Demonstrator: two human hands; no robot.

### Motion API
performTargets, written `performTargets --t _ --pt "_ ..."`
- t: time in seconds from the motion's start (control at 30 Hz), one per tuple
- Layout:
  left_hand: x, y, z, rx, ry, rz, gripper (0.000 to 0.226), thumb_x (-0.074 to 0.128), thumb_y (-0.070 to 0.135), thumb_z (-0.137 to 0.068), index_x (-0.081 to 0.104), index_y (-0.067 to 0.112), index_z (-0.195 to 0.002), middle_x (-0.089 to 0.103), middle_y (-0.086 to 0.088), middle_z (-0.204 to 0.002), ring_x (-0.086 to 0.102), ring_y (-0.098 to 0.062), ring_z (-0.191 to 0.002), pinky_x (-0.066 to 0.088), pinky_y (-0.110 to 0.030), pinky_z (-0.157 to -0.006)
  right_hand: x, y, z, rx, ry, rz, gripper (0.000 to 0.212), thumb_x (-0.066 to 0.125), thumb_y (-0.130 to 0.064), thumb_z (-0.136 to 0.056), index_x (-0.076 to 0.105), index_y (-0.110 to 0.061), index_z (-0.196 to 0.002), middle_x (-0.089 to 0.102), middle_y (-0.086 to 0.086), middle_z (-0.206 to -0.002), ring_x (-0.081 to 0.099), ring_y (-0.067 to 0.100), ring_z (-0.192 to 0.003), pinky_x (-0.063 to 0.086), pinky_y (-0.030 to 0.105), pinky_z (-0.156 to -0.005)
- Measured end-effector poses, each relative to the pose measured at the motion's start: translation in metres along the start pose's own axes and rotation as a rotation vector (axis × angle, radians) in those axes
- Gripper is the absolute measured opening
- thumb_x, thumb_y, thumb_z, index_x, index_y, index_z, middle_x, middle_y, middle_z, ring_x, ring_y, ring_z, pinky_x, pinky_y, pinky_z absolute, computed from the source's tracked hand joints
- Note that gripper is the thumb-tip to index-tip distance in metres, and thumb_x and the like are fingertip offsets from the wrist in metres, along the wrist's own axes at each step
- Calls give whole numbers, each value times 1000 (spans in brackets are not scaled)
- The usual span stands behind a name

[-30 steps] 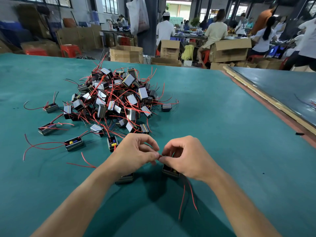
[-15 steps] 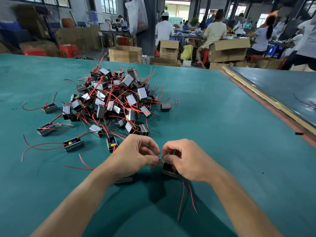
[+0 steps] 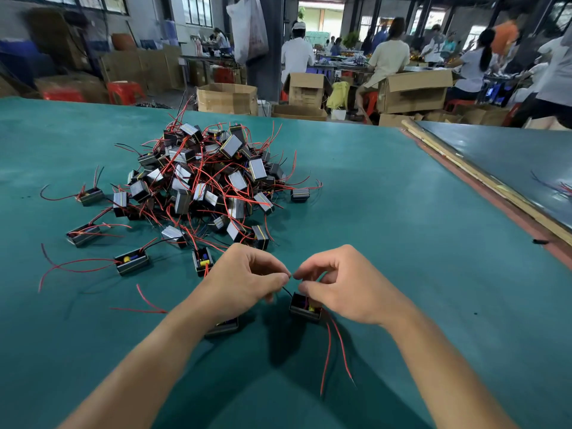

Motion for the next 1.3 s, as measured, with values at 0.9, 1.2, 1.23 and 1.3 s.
performTargets --t 0.9,1.2,1.23,1.3 --pt "-4 12 3 162 75 -75 12 78 11 -81 75 21 -75 62 16 -56 47 -7 -51 36 -15 -47 7 -3 2 13 -7 -97 9 66 -19 -81 67 -24 -74 70 -5 -63 68 13 -57 56 28 -60" --pt "-2 10 3 112 19 -31 13 72 9 -85 76 20 -79 59 7 -50 39 -6 -44 31 -18 -43 8 1 2 79 23 -197 16 65 -8 -87 67 -16 -74 74 2 -68 71 17 -57 54 24 -56" --pt "-1 10 4 104 17 -27 14 72 8 -84 76 20 -79 59 6 -51 40 -6 -44 31 -18 -43 8 1 1 81 29 -194 15 65 -9 -87 67 -16 -74 74 2 -68 71 17 -58 54 24 -56" --pt "-1 11 4 96 16 -26 18 72 4 -81 76 21 -80 63 7 -57 44 -9 -49 34 -22 -47 6 2 1 83 49 -185 14 67 -9 -87 68 -15 -75 74 2 -67 71 17 -57 56 25 -56"
Point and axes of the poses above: each hand's wrist, its own z-axis away from the middle knuckle, its own x-axis out of the palm, y = z × x, the point moved 8 cm from there along -z, towards the middle knuckle
